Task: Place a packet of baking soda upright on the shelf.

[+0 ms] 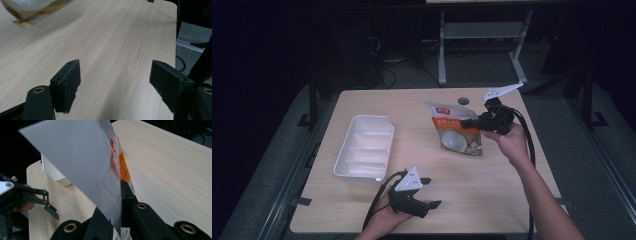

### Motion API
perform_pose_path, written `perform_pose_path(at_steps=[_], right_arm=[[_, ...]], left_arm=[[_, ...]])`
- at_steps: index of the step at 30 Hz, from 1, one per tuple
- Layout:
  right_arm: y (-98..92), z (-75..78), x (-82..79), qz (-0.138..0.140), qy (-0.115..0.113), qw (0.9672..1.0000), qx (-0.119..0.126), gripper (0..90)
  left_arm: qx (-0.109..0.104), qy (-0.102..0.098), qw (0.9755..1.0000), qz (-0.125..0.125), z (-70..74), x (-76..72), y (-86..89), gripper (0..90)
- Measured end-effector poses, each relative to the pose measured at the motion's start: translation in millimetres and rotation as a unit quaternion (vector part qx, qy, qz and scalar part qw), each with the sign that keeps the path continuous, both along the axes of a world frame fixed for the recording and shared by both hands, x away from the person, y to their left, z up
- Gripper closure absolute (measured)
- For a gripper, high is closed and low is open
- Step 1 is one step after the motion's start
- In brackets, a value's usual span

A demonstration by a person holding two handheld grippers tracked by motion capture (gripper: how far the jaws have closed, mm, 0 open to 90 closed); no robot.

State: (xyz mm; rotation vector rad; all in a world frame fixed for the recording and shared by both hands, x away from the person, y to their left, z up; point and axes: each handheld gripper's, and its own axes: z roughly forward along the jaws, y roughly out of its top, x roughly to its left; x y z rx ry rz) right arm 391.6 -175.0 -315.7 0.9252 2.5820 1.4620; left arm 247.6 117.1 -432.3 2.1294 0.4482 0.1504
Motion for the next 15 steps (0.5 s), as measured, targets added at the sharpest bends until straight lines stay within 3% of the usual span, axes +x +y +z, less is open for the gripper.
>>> perform_pose_path(at_steps=[15], right_arm=[[38.6, 8.9, 15.0, 0.033, 0.000, 0.9993, 0.015, 89.7]], left_arm=[[0.000, -0.003, 0.9999, -0.010, -2.5, -4.9, 13.3, 21.7]])
